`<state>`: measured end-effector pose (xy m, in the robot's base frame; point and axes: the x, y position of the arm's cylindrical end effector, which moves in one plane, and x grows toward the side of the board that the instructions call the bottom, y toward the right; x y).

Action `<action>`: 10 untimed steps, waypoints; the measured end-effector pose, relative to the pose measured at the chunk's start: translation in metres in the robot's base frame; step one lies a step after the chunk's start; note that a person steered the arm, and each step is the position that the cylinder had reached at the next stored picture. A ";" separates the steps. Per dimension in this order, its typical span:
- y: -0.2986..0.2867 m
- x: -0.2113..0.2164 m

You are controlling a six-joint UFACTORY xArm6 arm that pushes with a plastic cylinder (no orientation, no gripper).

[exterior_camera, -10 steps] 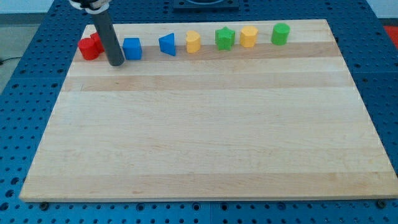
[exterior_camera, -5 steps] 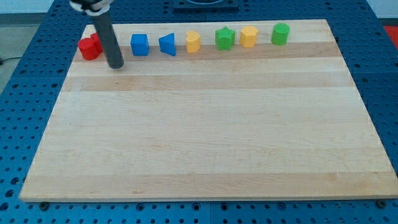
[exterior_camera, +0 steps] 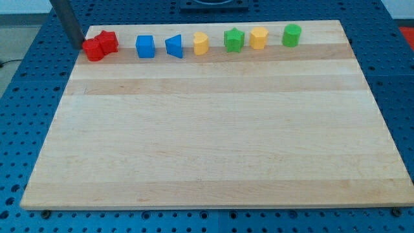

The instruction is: Slide the red star to the left of the blue cube

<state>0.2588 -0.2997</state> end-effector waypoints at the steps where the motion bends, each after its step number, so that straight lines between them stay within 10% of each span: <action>1: 0.032 0.011; 10: 0.085 -0.015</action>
<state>0.2442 -0.2147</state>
